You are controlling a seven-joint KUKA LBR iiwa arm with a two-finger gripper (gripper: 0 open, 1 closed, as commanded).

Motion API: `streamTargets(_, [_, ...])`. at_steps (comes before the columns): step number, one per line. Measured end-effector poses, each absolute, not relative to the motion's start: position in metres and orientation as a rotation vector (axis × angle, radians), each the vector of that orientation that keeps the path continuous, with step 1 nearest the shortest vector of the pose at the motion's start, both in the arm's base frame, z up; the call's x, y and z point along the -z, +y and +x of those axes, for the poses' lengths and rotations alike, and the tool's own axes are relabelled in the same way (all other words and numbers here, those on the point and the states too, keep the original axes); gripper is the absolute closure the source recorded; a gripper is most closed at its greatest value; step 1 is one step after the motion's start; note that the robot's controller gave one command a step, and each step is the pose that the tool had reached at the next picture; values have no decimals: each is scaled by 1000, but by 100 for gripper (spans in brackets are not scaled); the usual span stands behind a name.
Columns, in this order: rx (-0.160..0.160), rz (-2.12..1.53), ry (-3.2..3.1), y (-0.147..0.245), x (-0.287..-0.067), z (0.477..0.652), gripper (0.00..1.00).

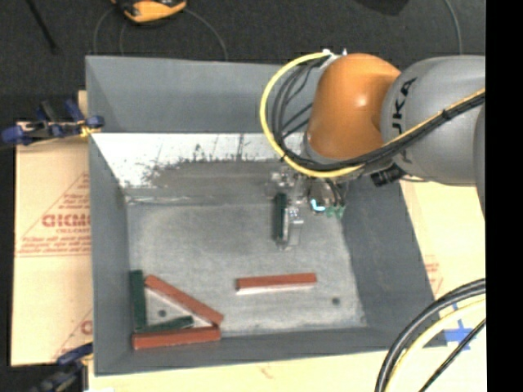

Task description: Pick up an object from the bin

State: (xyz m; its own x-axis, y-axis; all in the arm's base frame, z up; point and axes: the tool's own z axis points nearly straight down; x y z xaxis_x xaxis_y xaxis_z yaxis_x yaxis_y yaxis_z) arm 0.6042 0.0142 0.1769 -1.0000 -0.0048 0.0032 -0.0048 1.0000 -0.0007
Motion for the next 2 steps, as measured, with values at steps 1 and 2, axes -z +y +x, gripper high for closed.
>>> streamTargets(1, [-1,8,-3146,14,-182,606,0])
streamTargets(2, [-2,86,-3150,10,-158,569,0])
